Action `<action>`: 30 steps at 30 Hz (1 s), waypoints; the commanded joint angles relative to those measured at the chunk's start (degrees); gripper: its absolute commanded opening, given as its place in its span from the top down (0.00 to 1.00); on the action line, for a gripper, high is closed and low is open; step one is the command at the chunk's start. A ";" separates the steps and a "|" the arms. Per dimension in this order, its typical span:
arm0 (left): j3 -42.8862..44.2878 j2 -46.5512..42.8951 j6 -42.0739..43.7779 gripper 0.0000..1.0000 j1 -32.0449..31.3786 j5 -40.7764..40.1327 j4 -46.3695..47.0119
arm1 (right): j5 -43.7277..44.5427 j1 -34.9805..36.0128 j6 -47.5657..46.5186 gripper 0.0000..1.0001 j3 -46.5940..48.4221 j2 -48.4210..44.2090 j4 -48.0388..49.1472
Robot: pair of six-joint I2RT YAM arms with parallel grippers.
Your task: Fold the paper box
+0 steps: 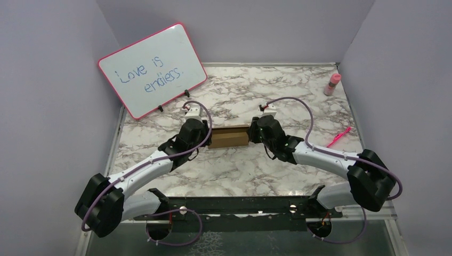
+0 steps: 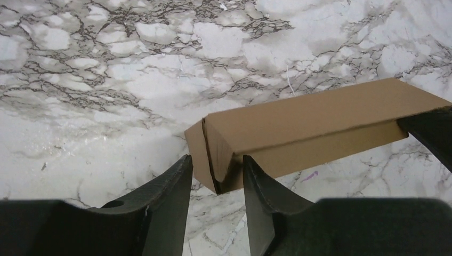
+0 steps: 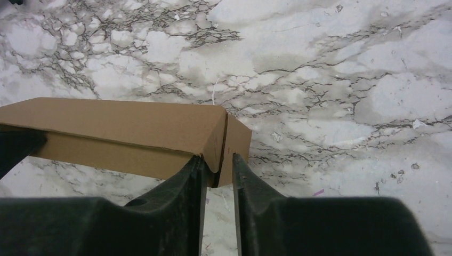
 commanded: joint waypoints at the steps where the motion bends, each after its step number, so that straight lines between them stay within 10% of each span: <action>1: -1.53 -4.17 -1.46 0.56 -0.26 2.27 0.11 | 0.06 0.36 -1.36 0.68 -0.06 -2.75 -3.07; 16: -3.59 -17.02 -10.94 0.16 3.53 5.82 -2.55 | 0.27 0.36 -4.15 0.31 5.79 -8.86 -6.07; 30: -4.07 -7.13 -21.84 0.18 16.45 22.17 8.62 | 2.18 0.29 -5.85 0.30 11.11 0.86 -5.18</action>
